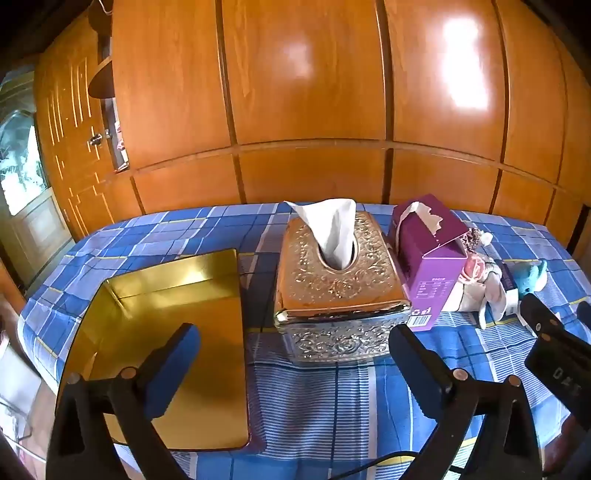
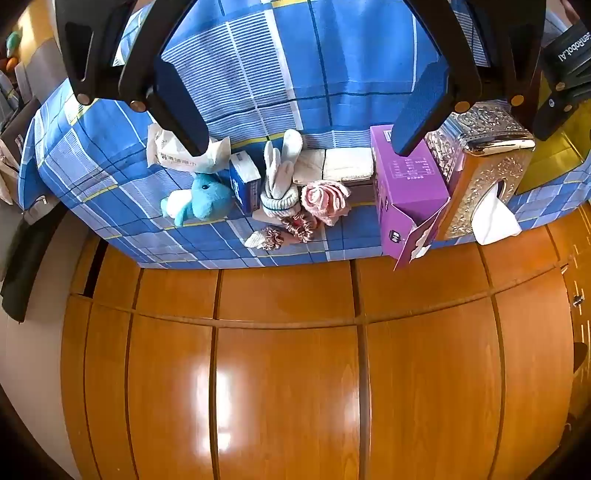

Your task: Organize soft objects

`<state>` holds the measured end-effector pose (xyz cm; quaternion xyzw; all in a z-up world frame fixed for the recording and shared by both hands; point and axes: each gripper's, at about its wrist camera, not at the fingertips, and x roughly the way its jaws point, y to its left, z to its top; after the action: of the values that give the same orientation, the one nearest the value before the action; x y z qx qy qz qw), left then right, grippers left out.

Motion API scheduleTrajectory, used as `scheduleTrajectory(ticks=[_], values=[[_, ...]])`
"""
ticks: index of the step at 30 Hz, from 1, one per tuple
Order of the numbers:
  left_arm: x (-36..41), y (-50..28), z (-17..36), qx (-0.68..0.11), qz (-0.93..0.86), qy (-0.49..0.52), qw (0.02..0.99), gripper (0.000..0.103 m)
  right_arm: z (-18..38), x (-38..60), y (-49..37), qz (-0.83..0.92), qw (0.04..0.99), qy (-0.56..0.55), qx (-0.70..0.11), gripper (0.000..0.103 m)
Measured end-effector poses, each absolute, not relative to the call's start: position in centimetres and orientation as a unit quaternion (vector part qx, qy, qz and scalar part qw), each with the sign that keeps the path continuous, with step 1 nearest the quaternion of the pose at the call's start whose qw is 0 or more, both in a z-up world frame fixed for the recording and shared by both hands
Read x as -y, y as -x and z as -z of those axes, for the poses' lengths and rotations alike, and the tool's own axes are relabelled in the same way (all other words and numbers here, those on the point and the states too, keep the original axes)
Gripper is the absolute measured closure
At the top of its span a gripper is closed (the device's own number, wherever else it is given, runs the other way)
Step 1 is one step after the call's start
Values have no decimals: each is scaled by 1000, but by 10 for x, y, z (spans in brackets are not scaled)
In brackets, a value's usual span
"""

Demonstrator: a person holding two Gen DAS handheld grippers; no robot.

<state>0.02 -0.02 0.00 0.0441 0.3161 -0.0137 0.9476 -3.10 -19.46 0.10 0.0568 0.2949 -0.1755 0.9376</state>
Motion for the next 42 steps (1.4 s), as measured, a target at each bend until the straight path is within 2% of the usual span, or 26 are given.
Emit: scheduleTrajectory(ticks=[11, 42], values=[[-7, -3, 5, -317, 11, -41, 947, 0, 6, 189, 19, 186, 928, -43, -320, 2], [-3, 2, -1, -317, 20, -41, 947, 0, 9, 196, 22, 186, 927, -55, -321, 2]])
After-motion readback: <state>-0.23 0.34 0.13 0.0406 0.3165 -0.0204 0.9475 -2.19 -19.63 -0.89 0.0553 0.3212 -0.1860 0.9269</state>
